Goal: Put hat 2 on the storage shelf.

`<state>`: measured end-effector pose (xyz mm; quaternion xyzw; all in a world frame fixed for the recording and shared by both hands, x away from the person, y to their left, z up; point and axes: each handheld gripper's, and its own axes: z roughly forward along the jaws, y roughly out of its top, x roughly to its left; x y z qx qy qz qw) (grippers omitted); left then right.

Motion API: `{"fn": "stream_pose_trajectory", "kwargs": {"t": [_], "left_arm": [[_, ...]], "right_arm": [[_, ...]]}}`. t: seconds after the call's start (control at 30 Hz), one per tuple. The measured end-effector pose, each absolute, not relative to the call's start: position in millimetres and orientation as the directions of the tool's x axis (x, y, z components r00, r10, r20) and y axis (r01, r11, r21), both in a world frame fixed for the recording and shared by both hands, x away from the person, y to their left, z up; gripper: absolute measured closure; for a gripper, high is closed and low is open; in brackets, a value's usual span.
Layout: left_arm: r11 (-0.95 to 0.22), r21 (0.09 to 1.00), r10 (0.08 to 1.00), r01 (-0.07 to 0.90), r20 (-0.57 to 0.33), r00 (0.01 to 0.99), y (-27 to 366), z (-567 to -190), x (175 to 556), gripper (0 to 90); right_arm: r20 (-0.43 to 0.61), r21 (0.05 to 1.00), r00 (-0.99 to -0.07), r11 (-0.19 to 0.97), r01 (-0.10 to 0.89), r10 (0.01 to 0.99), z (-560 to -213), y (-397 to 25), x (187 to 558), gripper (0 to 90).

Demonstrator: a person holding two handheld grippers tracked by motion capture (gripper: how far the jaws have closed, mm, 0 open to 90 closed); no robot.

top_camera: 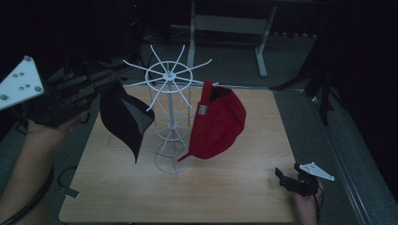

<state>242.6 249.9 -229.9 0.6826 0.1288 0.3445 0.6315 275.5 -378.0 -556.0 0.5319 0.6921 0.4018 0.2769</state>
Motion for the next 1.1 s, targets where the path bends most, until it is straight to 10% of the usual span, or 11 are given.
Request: {"fn": "stream_pose_trajectory", "kwargs": {"t": [1.1], "left_arm": [[-0.150,0.975,0.559,-0.166,0.222,0.799,238,-273,251,73.6]], "right_arm": [[0.050,0.849,-0.278,0.106,0.518,0.959,-556,-379,276,13.2]]}}
